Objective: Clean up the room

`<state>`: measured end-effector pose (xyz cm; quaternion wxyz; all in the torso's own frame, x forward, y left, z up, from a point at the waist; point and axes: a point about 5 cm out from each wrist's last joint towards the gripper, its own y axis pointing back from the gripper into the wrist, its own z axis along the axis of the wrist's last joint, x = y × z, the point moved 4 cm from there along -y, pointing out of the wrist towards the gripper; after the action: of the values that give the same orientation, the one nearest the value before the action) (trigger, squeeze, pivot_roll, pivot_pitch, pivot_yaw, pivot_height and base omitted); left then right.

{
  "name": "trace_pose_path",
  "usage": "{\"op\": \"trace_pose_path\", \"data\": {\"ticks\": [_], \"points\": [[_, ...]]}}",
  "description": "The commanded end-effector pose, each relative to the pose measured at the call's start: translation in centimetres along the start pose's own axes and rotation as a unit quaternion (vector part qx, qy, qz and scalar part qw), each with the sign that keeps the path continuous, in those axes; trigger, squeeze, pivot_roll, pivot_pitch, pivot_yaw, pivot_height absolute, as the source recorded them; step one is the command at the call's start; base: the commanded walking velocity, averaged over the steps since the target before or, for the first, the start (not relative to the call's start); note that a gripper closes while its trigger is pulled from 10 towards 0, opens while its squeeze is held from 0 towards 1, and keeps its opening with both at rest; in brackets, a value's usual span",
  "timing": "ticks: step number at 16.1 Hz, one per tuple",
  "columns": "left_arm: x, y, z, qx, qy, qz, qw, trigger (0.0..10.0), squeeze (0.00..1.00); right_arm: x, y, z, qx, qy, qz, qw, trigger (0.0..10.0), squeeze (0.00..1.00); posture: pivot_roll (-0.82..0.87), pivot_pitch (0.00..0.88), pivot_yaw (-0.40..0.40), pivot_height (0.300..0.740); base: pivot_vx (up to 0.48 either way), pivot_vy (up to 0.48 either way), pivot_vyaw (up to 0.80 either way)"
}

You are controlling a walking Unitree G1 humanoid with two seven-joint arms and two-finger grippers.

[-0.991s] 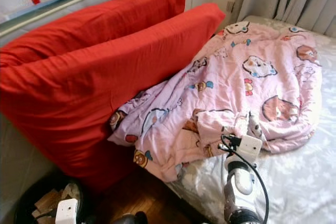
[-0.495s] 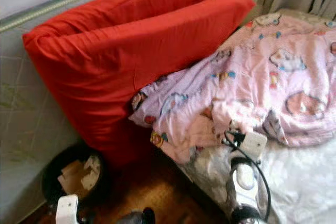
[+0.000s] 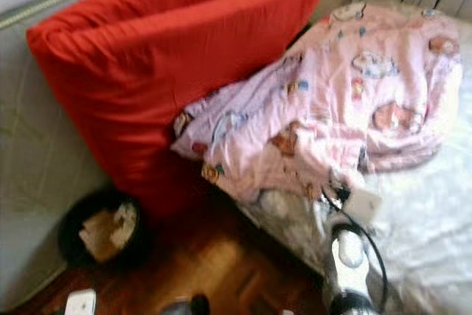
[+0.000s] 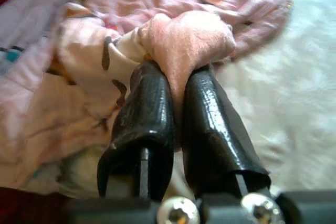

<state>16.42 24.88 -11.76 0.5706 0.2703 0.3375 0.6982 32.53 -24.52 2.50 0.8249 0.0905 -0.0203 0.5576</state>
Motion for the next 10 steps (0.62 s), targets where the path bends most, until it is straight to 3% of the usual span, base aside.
{"op": "trace_pose_path", "data": {"ticks": [1, 6, 8, 10], "points": [[0.4, 0.2, -0.6, 0.009, 0.000, 0.005, 1.000, 10.0, 0.00, 0.6, 0.0, 0.6, -0.017, 0.002, 0.009, 1.000, 10.0, 0.00, 0.06, 0.148, 0.045, 0.740, -0.255, 0.000, 0.00], [-0.9, 0.3, -1.6, 0.020, 0.000, 0.000, 1.000, 10.0, 0.00, 2.2, -0.2, 1.6, -0.042, 0.020, 0.043, 0.998, 10.0, 0.00, 0.06, 0.149, 0.043, 0.740, -0.259, 0.000, 0.00], [-2.4, 0.2, -2.1, 0.024, 0.000, -0.007, 1.000, 10.0, 0.00, 3.6, -0.2, 2.5, -0.066, 0.029, 0.075, 0.995, 10.0, 0.00, 0.06, 0.148, 0.042, 0.740, -0.249, 0.000, 0.00], [-3.7, 0.1, -2.4, 0.027, -0.002, -0.013, 1.000, 10.0, 0.00, 4.0, -0.2, 3.3, -0.083, 0.028, 0.077, 0.993, 10.0, 0.00, 0.06, 0.145, 0.043, 0.740, 0.000, 0.000, 0.00]]}}
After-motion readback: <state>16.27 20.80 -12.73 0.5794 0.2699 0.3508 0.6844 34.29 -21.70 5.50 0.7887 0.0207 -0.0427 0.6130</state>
